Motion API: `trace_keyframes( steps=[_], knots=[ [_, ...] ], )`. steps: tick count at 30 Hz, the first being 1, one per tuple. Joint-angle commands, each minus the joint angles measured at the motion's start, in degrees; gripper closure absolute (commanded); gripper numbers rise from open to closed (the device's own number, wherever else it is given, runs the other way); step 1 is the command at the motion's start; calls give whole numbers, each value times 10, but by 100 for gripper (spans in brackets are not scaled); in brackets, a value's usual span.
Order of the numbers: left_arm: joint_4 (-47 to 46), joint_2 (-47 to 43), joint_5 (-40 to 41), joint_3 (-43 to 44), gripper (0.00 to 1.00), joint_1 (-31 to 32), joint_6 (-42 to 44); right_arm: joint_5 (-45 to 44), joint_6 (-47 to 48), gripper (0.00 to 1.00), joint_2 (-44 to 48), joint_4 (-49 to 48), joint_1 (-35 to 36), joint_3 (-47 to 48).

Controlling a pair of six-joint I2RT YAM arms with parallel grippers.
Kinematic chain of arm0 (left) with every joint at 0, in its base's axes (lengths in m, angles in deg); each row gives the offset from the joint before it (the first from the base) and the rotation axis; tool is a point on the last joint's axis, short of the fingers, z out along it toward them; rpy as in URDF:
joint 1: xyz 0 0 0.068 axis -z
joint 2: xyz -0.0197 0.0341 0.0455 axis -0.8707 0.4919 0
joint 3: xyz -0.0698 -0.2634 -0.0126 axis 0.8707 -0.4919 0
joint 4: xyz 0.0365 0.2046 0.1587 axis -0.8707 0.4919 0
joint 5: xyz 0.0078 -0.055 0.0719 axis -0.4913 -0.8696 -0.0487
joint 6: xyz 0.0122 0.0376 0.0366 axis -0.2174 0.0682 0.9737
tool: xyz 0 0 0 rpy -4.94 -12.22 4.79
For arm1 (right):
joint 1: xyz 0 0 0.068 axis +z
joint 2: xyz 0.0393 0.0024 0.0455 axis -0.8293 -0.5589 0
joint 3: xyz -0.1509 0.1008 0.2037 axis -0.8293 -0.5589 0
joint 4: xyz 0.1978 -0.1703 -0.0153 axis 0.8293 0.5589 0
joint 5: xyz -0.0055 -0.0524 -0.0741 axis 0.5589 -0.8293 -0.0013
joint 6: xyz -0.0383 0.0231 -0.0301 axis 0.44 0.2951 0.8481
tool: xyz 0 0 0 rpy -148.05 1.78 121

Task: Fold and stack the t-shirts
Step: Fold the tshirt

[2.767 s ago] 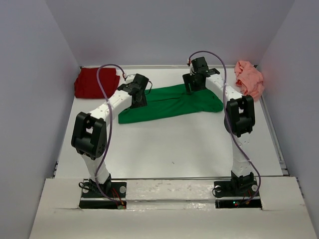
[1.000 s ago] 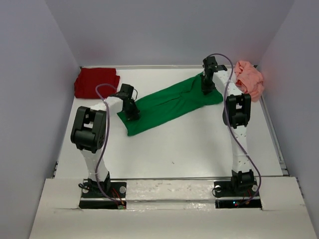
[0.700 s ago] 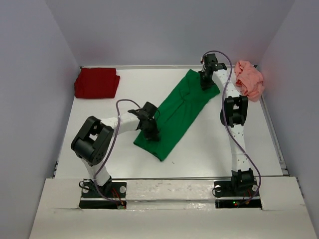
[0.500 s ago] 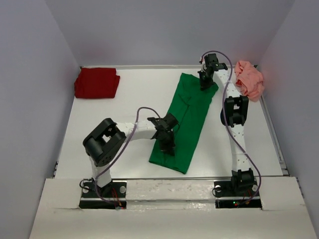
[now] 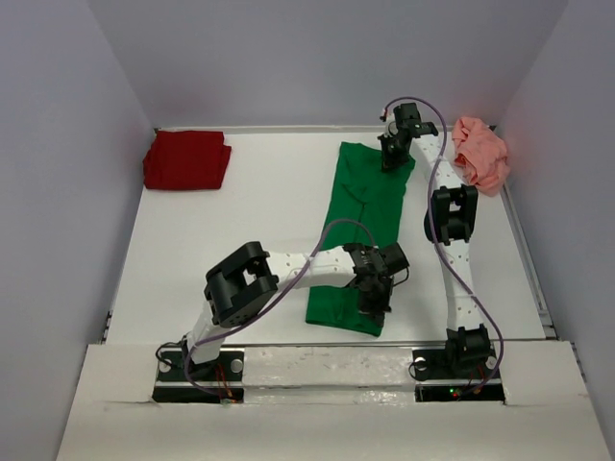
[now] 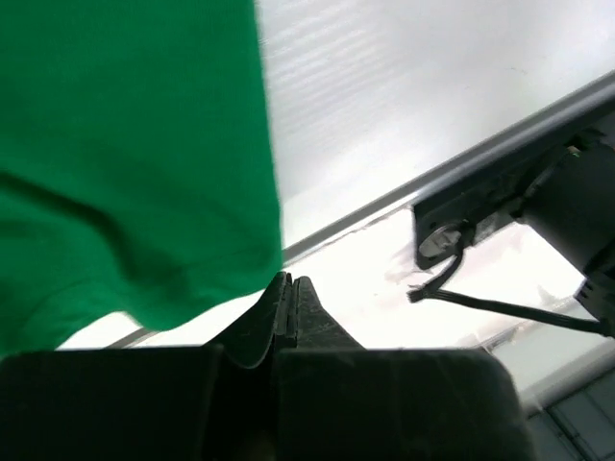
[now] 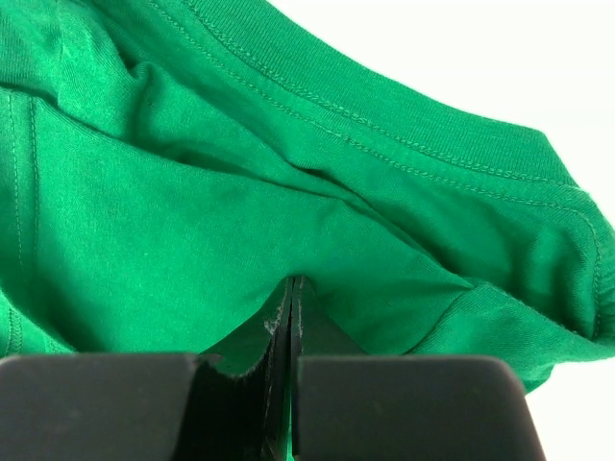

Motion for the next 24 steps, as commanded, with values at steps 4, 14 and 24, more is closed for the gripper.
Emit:
trace_keyframes(
  steps=[4, 14, 24],
  knots=[
    [93, -82, 176, 69, 100, -9, 57, -6, 1, 100, 36, -44, -1, -15],
    [127, -99, 339, 188, 100, -98, 201, -46, -21, 100, 207, -29, 5, -47],
    [3, -6, 151, 233, 100, -274, 390, -68, -121, 100, 391, -57, 35, -317]
  ],
)
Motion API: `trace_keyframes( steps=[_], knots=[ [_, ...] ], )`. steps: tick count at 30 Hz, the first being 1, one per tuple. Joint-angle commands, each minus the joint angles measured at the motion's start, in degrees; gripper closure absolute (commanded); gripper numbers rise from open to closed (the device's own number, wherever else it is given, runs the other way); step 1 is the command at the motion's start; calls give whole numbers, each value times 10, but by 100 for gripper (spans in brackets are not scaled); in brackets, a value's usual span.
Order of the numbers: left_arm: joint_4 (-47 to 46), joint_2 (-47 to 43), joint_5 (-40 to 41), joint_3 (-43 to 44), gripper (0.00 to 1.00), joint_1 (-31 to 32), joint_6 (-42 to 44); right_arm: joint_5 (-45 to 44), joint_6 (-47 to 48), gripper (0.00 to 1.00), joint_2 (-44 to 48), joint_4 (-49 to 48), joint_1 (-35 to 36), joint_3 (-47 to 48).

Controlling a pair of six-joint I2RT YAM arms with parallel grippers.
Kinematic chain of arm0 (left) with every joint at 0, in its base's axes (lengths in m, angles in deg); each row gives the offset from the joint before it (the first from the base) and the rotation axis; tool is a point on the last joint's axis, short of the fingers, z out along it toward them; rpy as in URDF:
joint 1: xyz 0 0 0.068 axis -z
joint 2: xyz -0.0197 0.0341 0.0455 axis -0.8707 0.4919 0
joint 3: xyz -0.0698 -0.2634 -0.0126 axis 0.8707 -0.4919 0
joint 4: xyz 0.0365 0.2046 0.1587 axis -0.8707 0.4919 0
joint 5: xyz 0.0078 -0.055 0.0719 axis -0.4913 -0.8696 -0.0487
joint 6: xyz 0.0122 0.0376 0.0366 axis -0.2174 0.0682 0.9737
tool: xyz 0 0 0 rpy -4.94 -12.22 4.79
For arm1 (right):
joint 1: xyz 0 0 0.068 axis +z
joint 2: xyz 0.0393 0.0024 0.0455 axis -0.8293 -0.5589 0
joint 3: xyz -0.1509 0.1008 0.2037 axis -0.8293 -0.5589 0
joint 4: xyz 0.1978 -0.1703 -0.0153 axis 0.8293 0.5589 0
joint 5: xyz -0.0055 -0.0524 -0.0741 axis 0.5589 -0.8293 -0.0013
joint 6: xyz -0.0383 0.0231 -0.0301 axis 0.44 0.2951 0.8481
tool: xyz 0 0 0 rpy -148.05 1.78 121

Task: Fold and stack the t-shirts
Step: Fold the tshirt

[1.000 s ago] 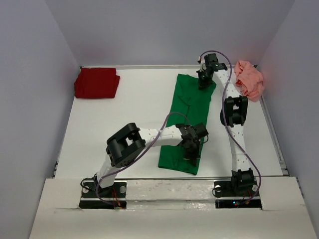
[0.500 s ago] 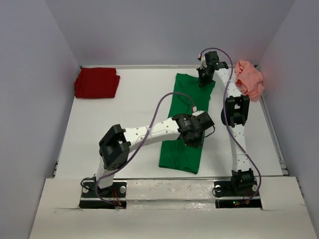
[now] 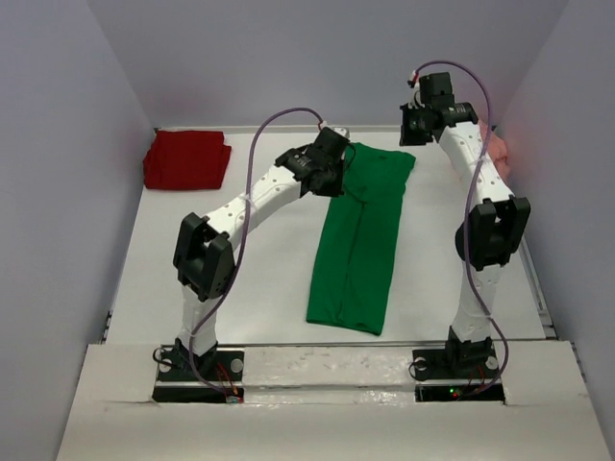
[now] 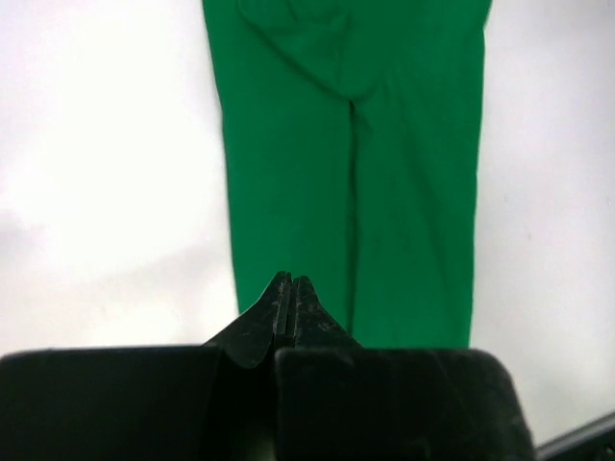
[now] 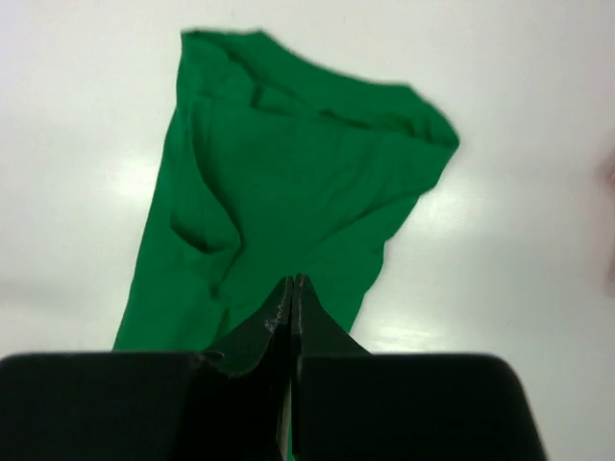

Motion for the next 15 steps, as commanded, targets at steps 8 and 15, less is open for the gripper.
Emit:
trace_keyframes(
  steps=[8, 15],
  knots=[
    [-183, 158, -356, 108, 100, -92, 148, -66, -53, 100, 259, -59, 88, -334],
    [-187, 279, -455, 242, 100, -131, 107, -74, -69, 100, 350, -54, 88, -412]
  ],
)
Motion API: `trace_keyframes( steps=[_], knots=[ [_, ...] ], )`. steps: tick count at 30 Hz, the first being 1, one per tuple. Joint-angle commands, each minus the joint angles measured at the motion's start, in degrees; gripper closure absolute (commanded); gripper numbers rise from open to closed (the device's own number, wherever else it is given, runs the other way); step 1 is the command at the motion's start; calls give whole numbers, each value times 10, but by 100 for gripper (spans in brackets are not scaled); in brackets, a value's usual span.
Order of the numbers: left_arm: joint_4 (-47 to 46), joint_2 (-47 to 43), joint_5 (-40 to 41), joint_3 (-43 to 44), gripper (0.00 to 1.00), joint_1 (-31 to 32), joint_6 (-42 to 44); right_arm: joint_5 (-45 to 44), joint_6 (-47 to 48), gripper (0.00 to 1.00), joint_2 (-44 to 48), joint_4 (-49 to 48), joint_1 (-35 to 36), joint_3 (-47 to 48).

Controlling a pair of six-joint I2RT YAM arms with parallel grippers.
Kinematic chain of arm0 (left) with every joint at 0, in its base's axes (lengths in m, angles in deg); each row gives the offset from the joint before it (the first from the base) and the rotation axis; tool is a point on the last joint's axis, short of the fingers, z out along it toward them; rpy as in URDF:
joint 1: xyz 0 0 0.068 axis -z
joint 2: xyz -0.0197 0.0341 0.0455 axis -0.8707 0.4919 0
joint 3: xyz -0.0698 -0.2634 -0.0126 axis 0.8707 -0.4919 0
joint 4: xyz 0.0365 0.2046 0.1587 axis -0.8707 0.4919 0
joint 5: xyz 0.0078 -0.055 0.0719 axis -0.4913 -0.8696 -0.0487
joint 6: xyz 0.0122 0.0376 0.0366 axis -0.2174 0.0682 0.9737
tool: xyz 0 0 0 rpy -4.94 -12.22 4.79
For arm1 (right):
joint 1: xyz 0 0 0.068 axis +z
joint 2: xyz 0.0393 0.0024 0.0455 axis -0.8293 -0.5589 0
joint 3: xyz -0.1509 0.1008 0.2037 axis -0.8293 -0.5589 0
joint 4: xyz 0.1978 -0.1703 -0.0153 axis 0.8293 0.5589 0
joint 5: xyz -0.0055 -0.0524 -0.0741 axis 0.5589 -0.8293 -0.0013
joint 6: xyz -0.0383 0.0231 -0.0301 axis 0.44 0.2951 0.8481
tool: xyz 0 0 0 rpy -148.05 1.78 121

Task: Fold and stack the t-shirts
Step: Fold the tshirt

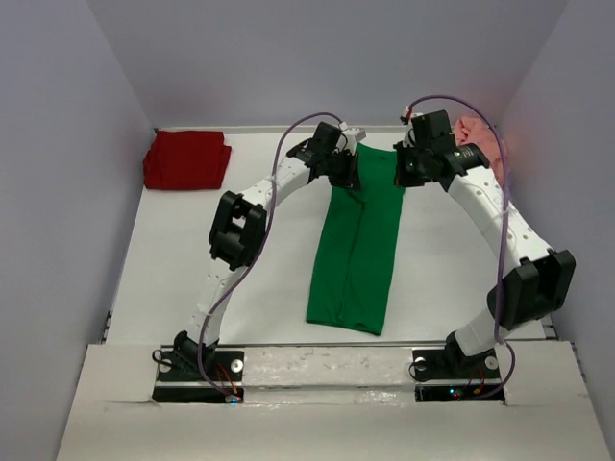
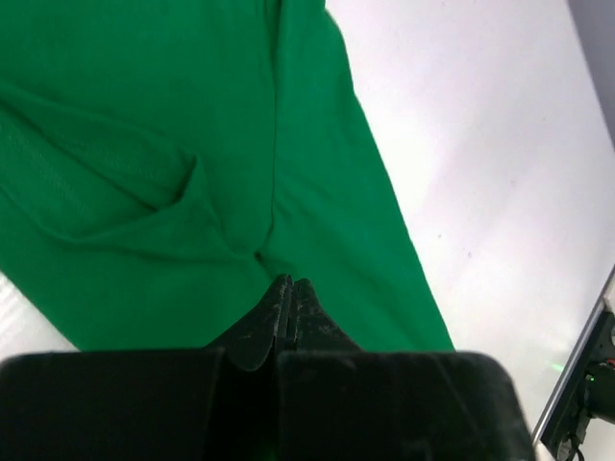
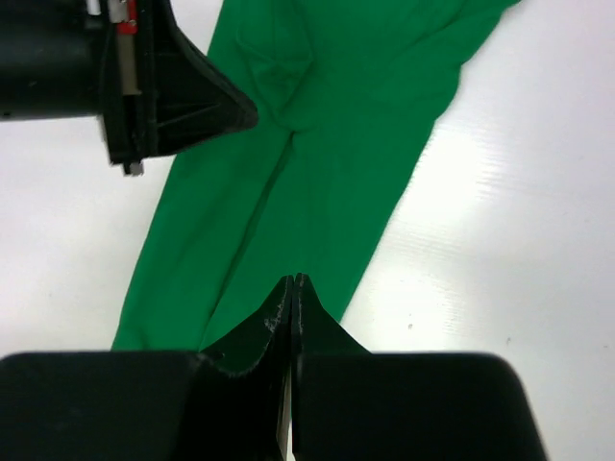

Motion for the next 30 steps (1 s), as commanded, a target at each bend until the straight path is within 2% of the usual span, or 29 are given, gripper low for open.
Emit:
trace_keyframes(
  steps=[1, 5, 10, 21, 30],
  knots=[
    [-32, 30, -90, 77, 100, -23, -13, -20, -15, 100, 40, -22, -7, -29],
    [-51, 46, -96, 88, 100, -31, -27, -27, -22, 100, 11, -24, -7, -48],
    [-63, 64, -104, 94, 100, -38, -33, 2, -33, 100, -21, -46, -7, -63],
    [-70, 126, -123, 128, 100, -64, -62, -9, -33, 100, -23, -50, -7, -72],
    [-25, 165, -68, 143, 100, -97, -92, -12, -31, 100, -19, -45, -7, -68]
  ],
)
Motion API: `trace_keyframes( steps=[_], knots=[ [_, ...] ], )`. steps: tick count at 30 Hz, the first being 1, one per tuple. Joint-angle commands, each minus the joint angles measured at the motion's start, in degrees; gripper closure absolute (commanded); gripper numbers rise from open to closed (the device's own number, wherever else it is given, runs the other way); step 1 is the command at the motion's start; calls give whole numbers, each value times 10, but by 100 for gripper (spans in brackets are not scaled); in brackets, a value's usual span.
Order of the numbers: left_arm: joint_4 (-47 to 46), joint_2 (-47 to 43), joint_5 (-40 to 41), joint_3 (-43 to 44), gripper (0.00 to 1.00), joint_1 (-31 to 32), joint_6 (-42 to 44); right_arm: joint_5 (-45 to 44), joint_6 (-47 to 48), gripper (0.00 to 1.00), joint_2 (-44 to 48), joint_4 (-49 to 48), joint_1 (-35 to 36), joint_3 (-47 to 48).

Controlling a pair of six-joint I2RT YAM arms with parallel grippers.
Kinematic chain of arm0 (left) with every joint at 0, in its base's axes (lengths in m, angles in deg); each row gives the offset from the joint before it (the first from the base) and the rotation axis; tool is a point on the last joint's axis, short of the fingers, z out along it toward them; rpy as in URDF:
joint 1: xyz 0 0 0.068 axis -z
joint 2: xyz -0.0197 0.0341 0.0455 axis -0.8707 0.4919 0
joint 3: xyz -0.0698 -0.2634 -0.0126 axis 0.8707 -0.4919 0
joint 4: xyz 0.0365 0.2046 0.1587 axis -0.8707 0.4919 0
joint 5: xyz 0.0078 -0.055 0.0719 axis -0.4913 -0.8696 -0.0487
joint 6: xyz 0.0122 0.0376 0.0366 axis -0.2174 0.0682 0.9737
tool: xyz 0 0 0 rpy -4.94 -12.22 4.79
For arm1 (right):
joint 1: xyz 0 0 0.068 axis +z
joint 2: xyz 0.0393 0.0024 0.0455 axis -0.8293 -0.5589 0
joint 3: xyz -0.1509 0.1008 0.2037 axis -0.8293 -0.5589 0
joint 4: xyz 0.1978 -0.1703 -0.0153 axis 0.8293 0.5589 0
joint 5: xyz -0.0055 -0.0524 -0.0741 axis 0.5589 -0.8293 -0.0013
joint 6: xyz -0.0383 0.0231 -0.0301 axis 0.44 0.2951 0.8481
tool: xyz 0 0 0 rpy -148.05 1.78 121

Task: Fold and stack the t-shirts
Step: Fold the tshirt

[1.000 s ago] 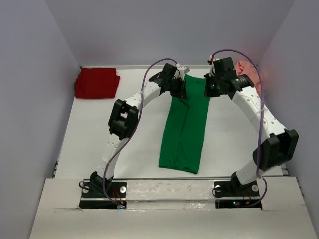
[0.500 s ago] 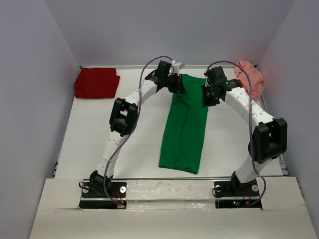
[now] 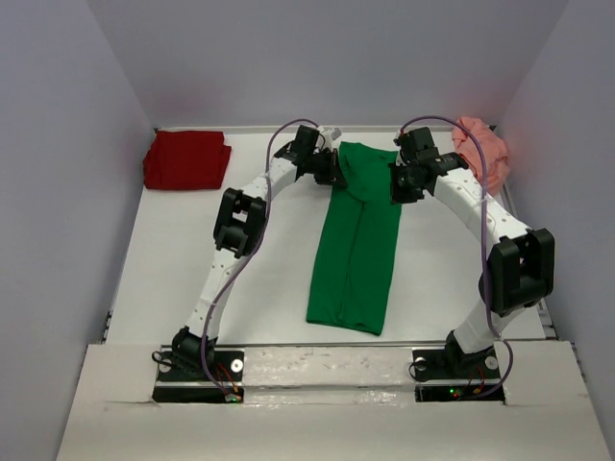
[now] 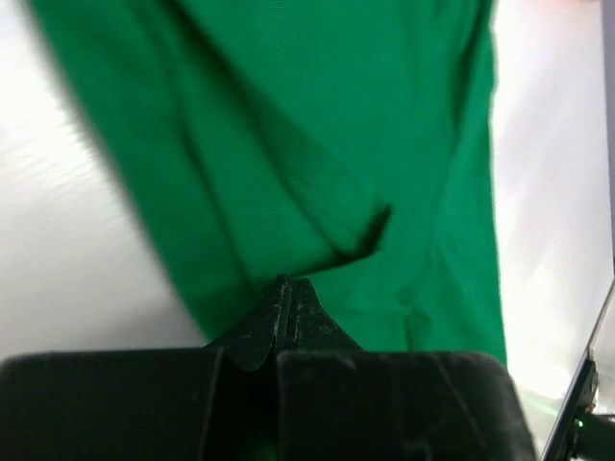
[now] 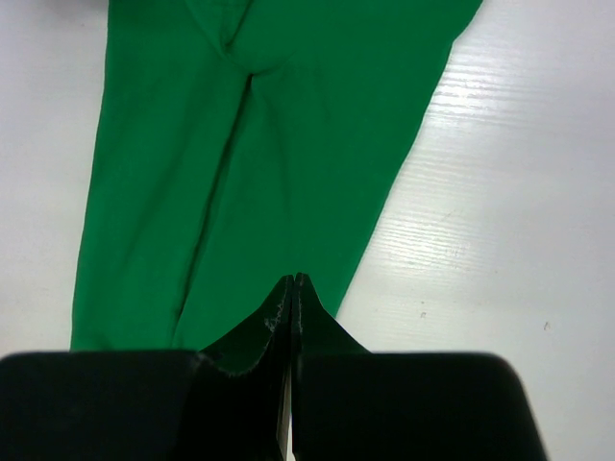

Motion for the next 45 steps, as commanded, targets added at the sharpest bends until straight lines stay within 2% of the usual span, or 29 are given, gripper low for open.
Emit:
trace_keyframes(
  steps=[1, 4, 17, 29, 34, 45],
  knots=[
    [27, 5, 21, 23, 100, -22, -24, -6, -3, 100, 25, -17, 0, 9],
    [51, 3, 58, 20, 100, -23, -20, -6, -3, 100, 23, -17, 0, 9],
    [77, -32, 122, -50, 100, -37, -20, -8, -6, 100, 22, -23, 0, -3],
    [65, -100, 166, -176, 100, -47, -23, 2, -2, 100, 12, -36, 0, -13],
    [104, -116, 181, -181, 100, -62, -23, 2, 4, 100, 2, -37, 0, -12],
    [96, -178, 214, -256, 100, -85, -20, 11, 10, 100, -35, -50, 0, -11]
  ],
)
